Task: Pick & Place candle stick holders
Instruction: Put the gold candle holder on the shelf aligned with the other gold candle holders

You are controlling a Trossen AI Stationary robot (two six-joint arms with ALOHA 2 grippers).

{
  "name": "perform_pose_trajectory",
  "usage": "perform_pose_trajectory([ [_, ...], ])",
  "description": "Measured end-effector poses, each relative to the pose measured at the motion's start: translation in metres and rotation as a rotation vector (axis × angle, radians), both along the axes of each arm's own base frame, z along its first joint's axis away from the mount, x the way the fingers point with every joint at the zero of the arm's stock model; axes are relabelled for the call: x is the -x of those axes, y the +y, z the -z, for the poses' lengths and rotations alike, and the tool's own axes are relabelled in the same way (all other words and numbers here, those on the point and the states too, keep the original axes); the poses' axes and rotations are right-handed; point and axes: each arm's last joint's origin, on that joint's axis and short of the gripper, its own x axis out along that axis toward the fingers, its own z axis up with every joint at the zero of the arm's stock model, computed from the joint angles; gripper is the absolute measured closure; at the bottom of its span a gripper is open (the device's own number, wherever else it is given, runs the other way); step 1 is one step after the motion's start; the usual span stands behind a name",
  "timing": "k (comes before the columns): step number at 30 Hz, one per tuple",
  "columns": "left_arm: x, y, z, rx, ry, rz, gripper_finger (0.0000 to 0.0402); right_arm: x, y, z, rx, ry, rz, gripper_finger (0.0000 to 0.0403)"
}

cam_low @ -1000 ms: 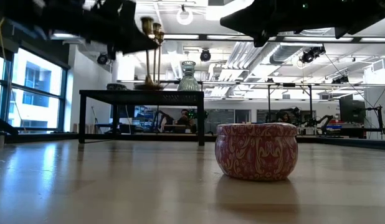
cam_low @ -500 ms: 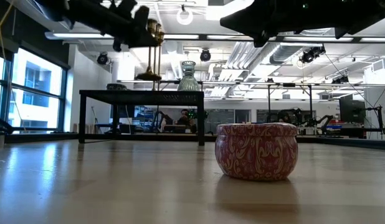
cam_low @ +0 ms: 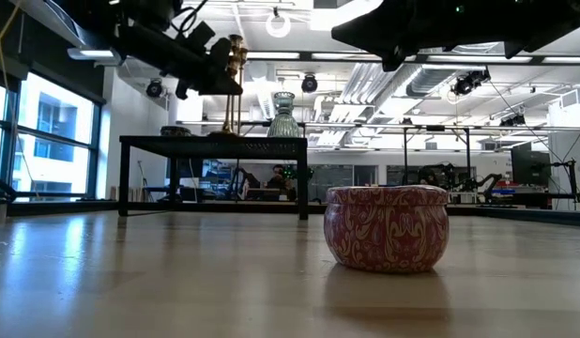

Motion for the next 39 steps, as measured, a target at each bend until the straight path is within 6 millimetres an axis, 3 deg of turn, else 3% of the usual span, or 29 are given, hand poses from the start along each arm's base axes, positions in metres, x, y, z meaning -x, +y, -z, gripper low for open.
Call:
perform_pose_trajectory([
  [33,-0.0004,-0.001,0.0017,0.011,0.015,0.03,0.0384,0.0,0.0,0.0,0.0,0.0,0.0,0.0402],
  [39,-0.0004,-0.001,0.0018,0.011,0.016,0.03,0.0347,-0.0001,-0.0001,0.0001,0.0,0.001,0.0,0.0402],
])
